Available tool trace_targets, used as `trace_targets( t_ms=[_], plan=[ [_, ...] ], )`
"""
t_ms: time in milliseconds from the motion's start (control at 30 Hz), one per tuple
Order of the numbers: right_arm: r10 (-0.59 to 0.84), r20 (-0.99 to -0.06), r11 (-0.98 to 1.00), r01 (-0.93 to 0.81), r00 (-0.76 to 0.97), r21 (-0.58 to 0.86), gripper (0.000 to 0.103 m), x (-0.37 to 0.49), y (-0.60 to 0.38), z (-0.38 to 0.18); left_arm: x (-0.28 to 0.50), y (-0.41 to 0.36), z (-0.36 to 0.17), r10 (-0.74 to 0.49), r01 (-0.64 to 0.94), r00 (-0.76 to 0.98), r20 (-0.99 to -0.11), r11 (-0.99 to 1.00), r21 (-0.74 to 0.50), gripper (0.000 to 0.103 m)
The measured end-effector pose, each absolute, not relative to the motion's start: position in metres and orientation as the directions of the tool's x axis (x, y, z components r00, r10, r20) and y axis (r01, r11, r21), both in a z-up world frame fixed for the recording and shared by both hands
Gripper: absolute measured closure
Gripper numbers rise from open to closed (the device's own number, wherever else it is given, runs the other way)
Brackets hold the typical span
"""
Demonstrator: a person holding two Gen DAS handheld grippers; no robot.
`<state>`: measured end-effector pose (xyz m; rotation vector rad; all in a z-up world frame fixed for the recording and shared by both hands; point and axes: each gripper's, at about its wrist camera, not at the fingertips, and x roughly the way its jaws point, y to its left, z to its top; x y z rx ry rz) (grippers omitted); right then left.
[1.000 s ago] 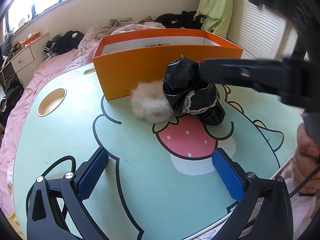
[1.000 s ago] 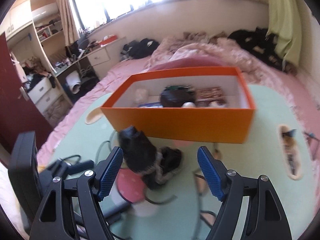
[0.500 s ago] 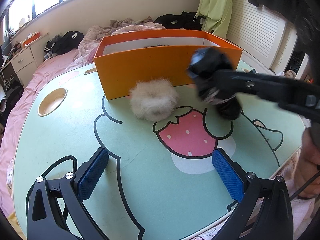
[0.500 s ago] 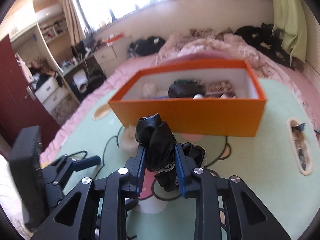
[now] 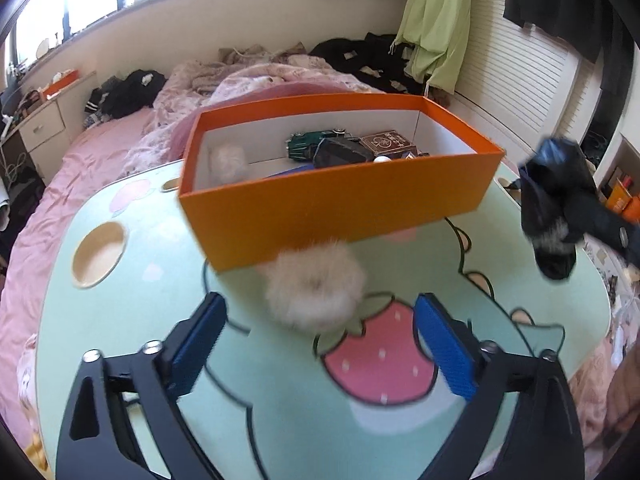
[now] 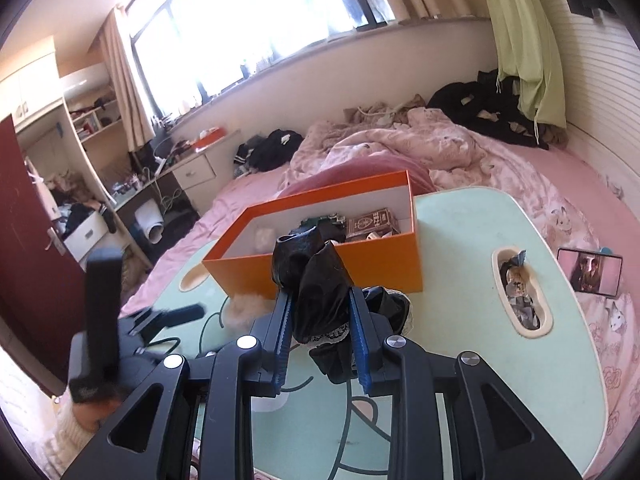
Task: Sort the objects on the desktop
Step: 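Grasp the white fluffy pompom with the left gripper while the right holds the black bag, then carry both items over the orange box and open both grippers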
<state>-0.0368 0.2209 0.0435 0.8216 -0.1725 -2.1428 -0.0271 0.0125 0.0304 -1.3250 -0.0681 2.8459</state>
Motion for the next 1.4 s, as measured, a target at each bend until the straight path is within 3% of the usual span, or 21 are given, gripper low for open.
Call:
trace_targets(
  t_ms=[33,100,133,267,700,900,967,1000,1033,1133,1300,1400],
  plan=[
    [-0.738,-0.504,-0.656,0.651,-0.448,0.382,0.077,-0.036,0.219,0.041,-0.033,0.012,0.029,0.028,0.018,-0.633,-0.773,-0.999,-0.051,0.022],
    [-0.736,-0.516,-0.655,0.653,-0.438,0.38,0.077,-0.035,0.215,0.038,-0.038,0.008,0.025,0.058,0.021,-0.623,-0.78,-0.996,-0.091,0.05],
    [-0.735,-0.524,-0.654,0.655,-0.431,0.379,0.077,-0.035,0.213,0.035,-0.039,0.006,0.022,0.069,0.021,-0.616,-0.784,-0.994,-0.105,0.057],
    [-0.73,-0.542,-0.655,0.653,-0.416,0.381,0.077,-0.035,0.208,0.028,-0.031,0.006,0.019,0.078,0.0,-0.628,-0.774,-0.995,-0.1,0.061],
    [-0.696,-0.53,-0.689,0.659,-0.484,0.303,0.077,-0.072,0.18,0.071,-0.02,0.002,0.102,0.124,-0.063,-0.774,-0.621,-0.991,-0.121,0.061],
    [-0.649,-0.557,-0.73,0.632,-0.519,0.261,0.077,-0.11,0.15,0.08,-0.071,-0.01,0.107,0.098,-0.01,-0.762,-0.64,-0.99,-0.139,0.061],
    [-0.64,-0.585,-0.73,0.634,-0.499,0.258,0.074,-0.121,0.142,0.074,-0.085,-0.017,0.096,0.119,0.012,-0.739,-0.663,-0.982,-0.19,0.056],
    [-0.628,-0.611,-0.733,0.631,-0.482,0.256,0.067,-0.125,0.138,0.068,-0.089,-0.02,0.089,0.119,0.028,-0.723,-0.681,-0.979,-0.202,0.052],
    [-0.611,-0.631,-0.745,0.617,-0.478,0.254,0.05,-0.127,0.136,0.063,-0.091,-0.021,0.083,0.119,0.042,-0.708,-0.696,-0.977,-0.209,0.051],
    [-0.563,-0.641,-0.789,0.571,-0.521,0.228,0.03,-0.124,0.139,0.056,-0.087,-0.019,0.073,0.101,0.057,-0.703,-0.704,-0.979,-0.197,0.05],
    [-0.56,-0.645,-0.79,0.571,-0.521,0.224,0.029,-0.124,0.144,0.053,-0.076,-0.012,0.071,0.05,0.049,-0.716,-0.696,-0.991,-0.122,0.031],
    [-0.558,-0.649,-0.789,0.573,-0.517,0.222,0.029,-0.124,0.146,0.052,-0.074,-0.011,0.073,0.04,0.052,-0.72,-0.693,-0.992,-0.111,0.03]
  ],
)
